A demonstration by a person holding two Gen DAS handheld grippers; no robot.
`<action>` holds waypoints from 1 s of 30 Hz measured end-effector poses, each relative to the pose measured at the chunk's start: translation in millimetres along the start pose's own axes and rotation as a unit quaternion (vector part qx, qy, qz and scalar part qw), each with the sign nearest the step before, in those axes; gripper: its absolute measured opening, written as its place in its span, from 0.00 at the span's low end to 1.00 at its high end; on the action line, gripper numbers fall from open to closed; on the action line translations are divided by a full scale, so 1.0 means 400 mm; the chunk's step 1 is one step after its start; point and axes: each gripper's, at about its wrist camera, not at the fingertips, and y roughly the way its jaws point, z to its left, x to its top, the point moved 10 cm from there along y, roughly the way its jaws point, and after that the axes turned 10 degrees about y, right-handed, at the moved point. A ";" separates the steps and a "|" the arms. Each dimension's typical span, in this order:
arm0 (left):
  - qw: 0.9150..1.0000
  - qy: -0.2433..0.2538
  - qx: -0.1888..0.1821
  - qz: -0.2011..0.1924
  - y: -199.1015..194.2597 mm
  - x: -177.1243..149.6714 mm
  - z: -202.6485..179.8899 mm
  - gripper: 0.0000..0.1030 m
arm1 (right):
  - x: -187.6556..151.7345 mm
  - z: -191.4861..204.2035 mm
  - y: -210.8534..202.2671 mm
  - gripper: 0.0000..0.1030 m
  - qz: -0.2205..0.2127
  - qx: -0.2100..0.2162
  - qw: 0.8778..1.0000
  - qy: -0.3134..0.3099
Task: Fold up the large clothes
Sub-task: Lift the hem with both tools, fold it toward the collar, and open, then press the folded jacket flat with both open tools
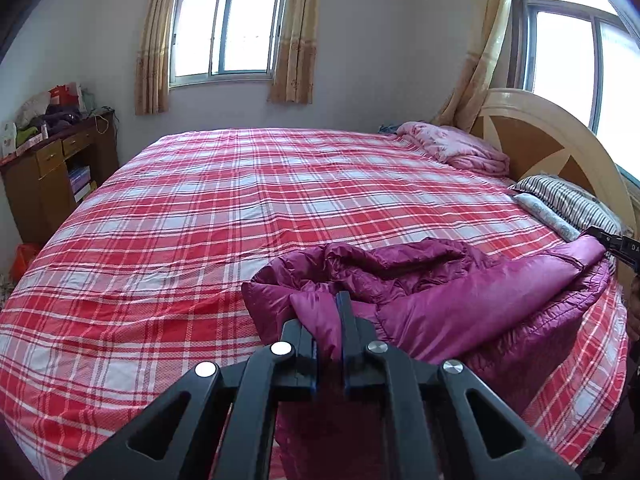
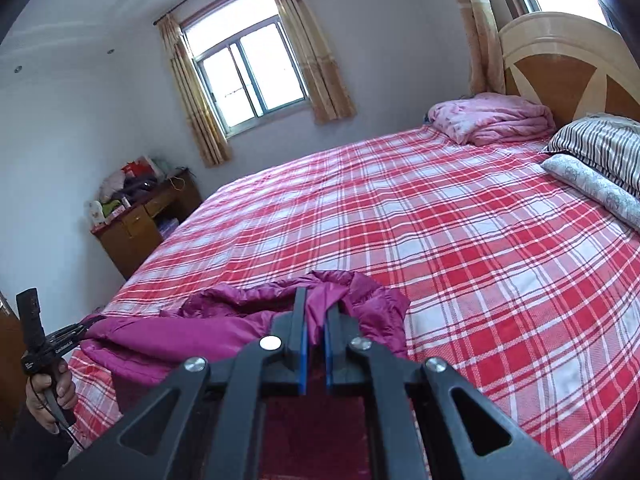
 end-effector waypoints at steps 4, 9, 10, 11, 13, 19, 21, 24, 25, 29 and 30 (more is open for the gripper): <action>0.999 -0.024 -0.009 0.029 0.084 -0.002 0.032 0.18 | -0.007 -0.043 0.098 0.07 0.024 -0.016 0.999 0.013; 0.997 -0.073 -0.022 -0.008 0.088 0.013 0.089 0.35 | -0.016 -0.093 0.196 0.07 0.049 -0.042 0.998 0.017; 0.997 -0.073 0.000 -0.012 0.084 0.017 0.103 0.51 | -0.018 -0.102 0.213 0.07 0.054 -0.046 0.997 0.020; 0.997 -0.069 0.030 -0.022 0.078 0.022 0.122 0.60 | -0.021 -0.108 0.230 0.07 0.060 -0.050 0.997 0.021; 0.995 -0.059 0.065 -0.043 0.064 0.029 0.133 0.76 | -0.022 -0.117 0.260 0.07 0.068 -0.056 0.996 0.022; 0.994 0.020 0.107 -0.010 0.139 0.025 0.041 0.76 | -0.024 -0.135 0.354 0.08 0.083 -0.072 0.993 0.031; 0.992 0.044 0.119 0.008 0.180 0.017 0.010 0.76 | -0.025 -0.140 0.379 0.09 0.088 -0.078 0.993 0.031; 0.983 0.067 0.164 0.043 0.227 0.000 -0.001 0.76 | -0.009 -0.141 0.368 0.39 0.072 -0.089 0.993 0.038; 0.980 0.074 0.179 0.048 0.230 -0.004 -0.001 0.76 | -0.001 -0.136 0.356 0.64 0.059 -0.094 0.993 0.036; 0.973 0.088 0.205 0.059 0.249 -0.014 -0.017 0.76 | 0.019 -0.063 0.285 0.84 0.011 -0.087 0.996 0.001; 0.970 0.093 0.215 0.064 0.254 -0.017 -0.021 0.76 | 0.007 -0.033 0.275 0.84 0.012 -0.077 0.997 -0.007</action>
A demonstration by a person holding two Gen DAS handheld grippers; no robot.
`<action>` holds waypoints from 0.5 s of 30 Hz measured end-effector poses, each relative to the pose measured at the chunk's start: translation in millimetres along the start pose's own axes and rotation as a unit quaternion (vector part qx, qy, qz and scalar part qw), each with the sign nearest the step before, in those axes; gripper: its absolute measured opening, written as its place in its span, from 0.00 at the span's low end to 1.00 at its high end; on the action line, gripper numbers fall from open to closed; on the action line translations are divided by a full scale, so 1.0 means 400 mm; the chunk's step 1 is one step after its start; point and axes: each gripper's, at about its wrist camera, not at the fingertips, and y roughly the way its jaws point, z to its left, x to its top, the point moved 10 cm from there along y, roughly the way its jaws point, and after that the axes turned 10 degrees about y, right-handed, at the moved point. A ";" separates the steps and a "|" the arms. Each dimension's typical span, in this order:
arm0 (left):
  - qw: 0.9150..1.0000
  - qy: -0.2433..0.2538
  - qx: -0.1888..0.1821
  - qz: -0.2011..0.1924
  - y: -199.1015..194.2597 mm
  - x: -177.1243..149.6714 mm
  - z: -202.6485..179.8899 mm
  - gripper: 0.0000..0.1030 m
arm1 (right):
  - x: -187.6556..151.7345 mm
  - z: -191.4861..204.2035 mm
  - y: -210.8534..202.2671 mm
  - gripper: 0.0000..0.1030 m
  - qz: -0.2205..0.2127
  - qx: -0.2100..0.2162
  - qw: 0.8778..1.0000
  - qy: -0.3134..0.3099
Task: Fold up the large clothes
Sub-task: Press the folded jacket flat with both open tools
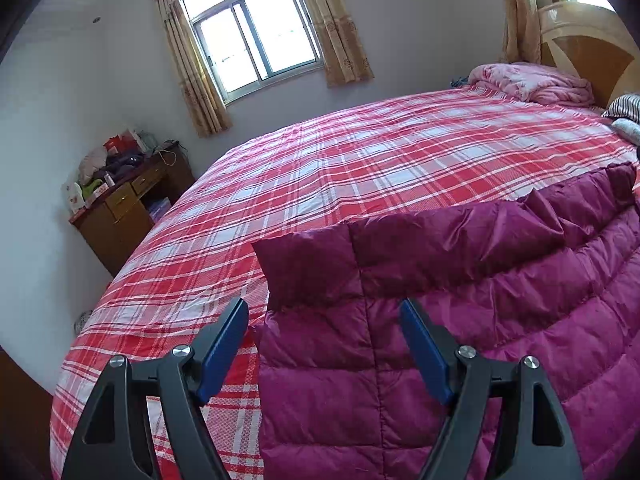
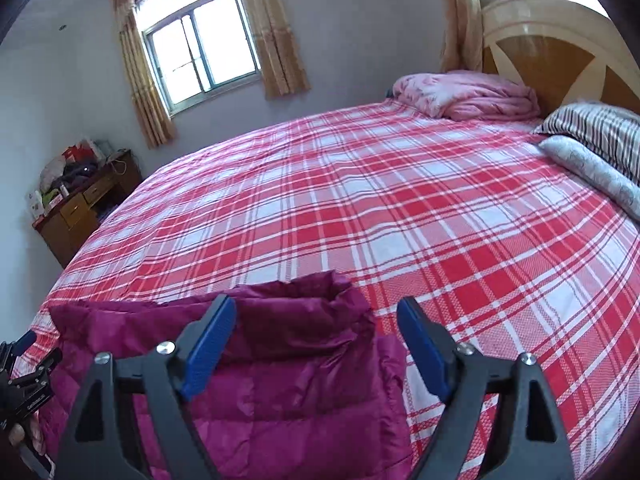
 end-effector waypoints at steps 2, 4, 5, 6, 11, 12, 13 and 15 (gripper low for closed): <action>1.000 0.001 0.006 -0.003 -0.004 0.006 -0.011 0.76 | -0.043 0.084 -0.013 0.84 0.011 0.034 0.999 -0.027; 1.000 0.004 0.004 -0.013 -0.014 0.021 -0.030 0.76 | -0.101 0.158 0.007 0.83 0.036 0.052 0.996 -0.069; 1.000 0.012 0.007 -0.018 -0.018 0.031 -0.043 0.76 | -0.126 0.184 0.022 0.82 0.045 0.056 0.994 -0.084; 1.000 0.021 0.013 -0.020 -0.016 0.037 -0.054 0.76 | -0.156 0.212 0.042 0.82 0.054 0.058 0.991 -0.106; 1.000 0.013 0.023 0.004 0.054 0.041 -0.069 0.76 | -0.200 0.193 0.152 0.78 0.073 0.015 0.990 -0.124; 1.000 0.006 0.021 0.012 0.073 0.037 -0.067 0.76 | -0.197 0.177 0.163 0.78 0.074 0.011 0.991 -0.115; 0.999 -0.003 0.023 0.022 0.093 0.031 -0.062 0.76 | -0.189 0.159 0.178 0.78 0.075 0.004 0.992 -0.103; 0.999 -0.020 0.021 0.037 0.124 0.019 -0.057 0.76 | -0.177 0.136 0.191 0.78 0.077 -0.002 0.993 -0.089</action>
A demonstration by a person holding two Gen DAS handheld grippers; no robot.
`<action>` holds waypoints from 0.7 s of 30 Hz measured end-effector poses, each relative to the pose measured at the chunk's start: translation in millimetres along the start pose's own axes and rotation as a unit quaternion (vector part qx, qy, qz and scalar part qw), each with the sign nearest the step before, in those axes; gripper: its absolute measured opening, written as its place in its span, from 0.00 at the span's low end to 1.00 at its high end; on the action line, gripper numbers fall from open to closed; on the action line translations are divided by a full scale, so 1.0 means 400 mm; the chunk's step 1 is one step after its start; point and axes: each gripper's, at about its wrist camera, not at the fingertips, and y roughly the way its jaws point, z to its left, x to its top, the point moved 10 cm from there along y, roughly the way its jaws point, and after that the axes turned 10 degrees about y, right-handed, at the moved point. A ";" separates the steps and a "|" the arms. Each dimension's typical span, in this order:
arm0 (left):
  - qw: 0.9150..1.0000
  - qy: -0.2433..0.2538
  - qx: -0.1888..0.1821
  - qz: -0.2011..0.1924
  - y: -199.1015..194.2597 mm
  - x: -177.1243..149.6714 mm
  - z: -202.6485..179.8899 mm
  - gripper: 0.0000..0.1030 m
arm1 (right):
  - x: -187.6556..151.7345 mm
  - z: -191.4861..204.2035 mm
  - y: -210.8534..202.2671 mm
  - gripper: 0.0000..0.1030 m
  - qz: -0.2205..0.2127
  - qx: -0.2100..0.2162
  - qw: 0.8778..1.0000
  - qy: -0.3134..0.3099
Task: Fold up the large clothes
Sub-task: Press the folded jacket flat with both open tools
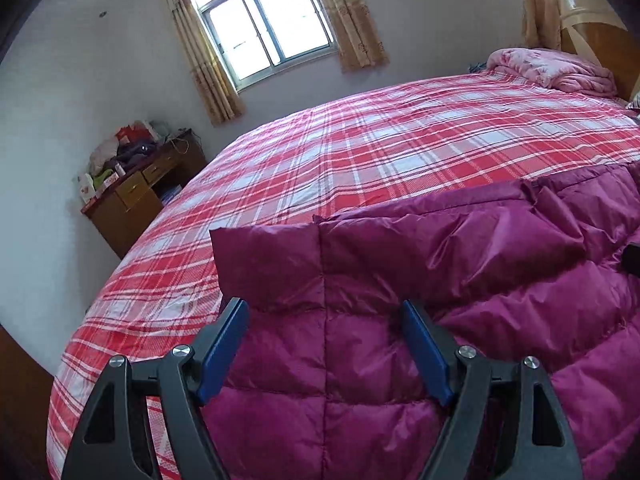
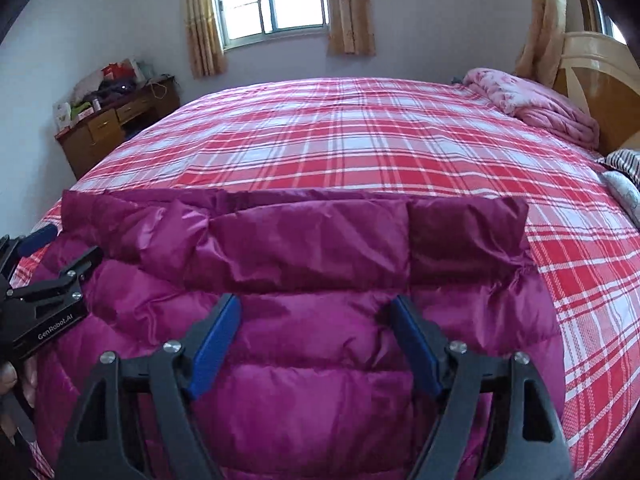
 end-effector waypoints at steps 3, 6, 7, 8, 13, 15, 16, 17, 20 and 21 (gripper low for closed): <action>1.000 -0.008 -0.007 0.011 0.026 -0.006 -0.008 0.76 | 0.003 -0.005 0.016 0.78 0.008 0.002 1.000 0.007; 1.000 -0.006 -0.013 0.019 0.041 -0.008 -0.027 0.77 | -0.008 -0.001 0.025 0.78 0.012 -0.002 1.000 0.005; 1.000 -0.008 -0.019 0.023 0.047 -0.012 -0.029 0.77 | -0.010 0.001 0.024 0.78 0.012 -0.003 1.000 0.005; 0.999 -0.012 -0.024 0.028 0.054 -0.016 -0.030 0.78 | -0.012 0.001 0.025 0.78 0.014 -0.003 1.000 0.006; 0.998 -0.024 -0.045 0.045 0.077 -0.031 -0.033 0.82 | -0.020 -0.006 0.040 0.78 0.025 -0.002 1.000 0.016; 0.997 -0.023 -0.046 0.050 0.079 -0.035 -0.035 0.83 | -0.023 -0.007 0.042 0.78 0.028 -0.004 0.999 0.016; 0.997 -0.022 -0.046 0.052 0.081 -0.037 -0.035 0.83 | -0.024 -0.007 0.044 0.78 0.030 -0.006 0.999 0.015; 0.997 -0.022 -0.046 0.055 0.084 -0.038 -0.036 0.84 | -0.025 -0.008 0.046 0.78 0.031 -0.008 0.999 0.014; 0.997 -0.021 -0.046 0.063 0.091 -0.043 -0.036 0.85 | -0.029 -0.010 0.054 0.79 0.039 -0.013 0.999 0.013; 0.997 -0.020 -0.045 0.065 0.092 -0.044 -0.036 0.86 | -0.029 -0.012 0.057 0.79 0.041 -0.013 0.999 0.013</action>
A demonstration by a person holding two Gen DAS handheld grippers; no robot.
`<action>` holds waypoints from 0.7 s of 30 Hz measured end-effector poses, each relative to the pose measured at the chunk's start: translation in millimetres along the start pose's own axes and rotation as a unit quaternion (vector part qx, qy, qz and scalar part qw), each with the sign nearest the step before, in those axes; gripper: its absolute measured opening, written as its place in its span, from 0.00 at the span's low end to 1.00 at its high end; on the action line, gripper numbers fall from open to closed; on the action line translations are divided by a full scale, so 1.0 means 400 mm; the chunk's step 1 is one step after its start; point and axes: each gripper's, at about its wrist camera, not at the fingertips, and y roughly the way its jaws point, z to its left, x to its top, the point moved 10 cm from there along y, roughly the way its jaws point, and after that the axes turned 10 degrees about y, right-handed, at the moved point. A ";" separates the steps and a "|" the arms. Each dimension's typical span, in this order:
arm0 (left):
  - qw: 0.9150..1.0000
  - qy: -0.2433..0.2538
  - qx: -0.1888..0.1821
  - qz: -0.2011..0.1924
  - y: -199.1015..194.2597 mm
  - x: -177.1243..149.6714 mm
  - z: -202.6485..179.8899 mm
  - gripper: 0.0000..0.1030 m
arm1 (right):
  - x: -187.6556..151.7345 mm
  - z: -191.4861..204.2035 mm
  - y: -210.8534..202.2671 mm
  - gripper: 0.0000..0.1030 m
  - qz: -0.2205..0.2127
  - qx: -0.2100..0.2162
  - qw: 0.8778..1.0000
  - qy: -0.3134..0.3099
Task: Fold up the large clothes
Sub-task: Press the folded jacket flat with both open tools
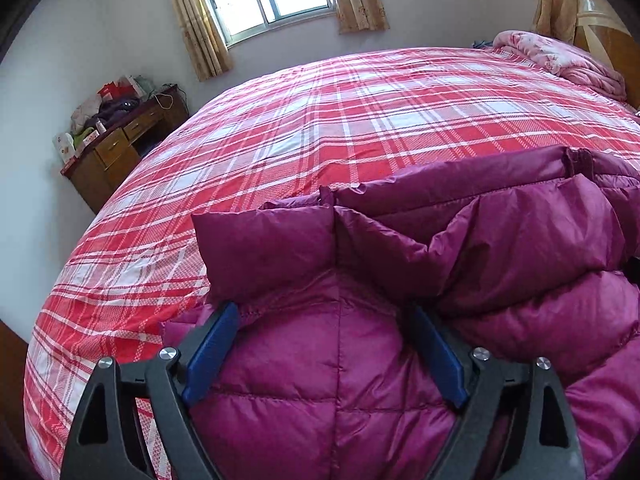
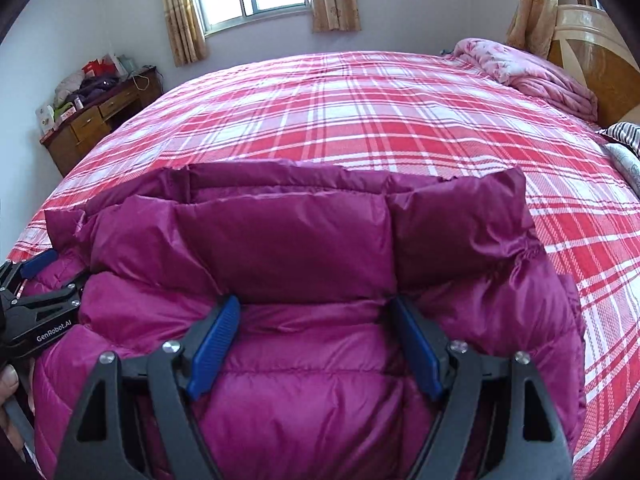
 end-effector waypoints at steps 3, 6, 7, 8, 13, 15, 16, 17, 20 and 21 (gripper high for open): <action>1.000 0.001 0.000 0.005 0.005 -0.002 -0.001 0.87 | -0.003 -0.002 0.006 0.79 0.006 -0.003 1.000 0.000; 1.000 0.004 0.003 0.008 0.010 -0.002 -0.003 0.88 | -0.005 -0.003 0.010 0.80 0.010 -0.005 1.000 0.000; 1.000 0.004 0.004 0.008 0.011 -0.002 -0.003 0.88 | -0.006 -0.003 0.011 0.80 0.011 -0.006 1.000 -0.001; 1.000 0.005 0.005 0.009 0.012 -0.001 -0.003 0.88 | -0.007 -0.002 0.013 0.80 0.012 -0.008 1.000 -0.001; 1.000 0.002 0.004 0.012 0.017 -0.004 0.000 0.89 | -0.010 0.000 0.023 0.81 0.019 -0.016 1.000 -0.009; 1.000 0.001 0.002 0.012 0.018 -0.005 0.002 0.89 | -0.011 -0.001 0.026 0.82 0.022 -0.019 1.000 -0.011; 1.000 0.001 0.002 0.013 0.018 -0.004 0.001 0.89 | -0.012 0.000 0.027 0.82 0.023 -0.020 0.999 -0.012; 1.000 0.001 0.002 0.013 0.019 -0.005 0.001 0.89 | -0.013 0.001 0.028 0.83 0.025 -0.023 0.999 -0.014; 1.000 0.001 0.002 0.013 0.019 -0.005 0.001 0.89 | -0.015 0.002 0.031 0.83 0.027 -0.027 0.999 -0.018; 1.000 0.001 0.003 0.013 0.019 -0.005 0.001 0.89 | -0.016 0.001 0.031 0.83 0.027 -0.027 0.999 -0.018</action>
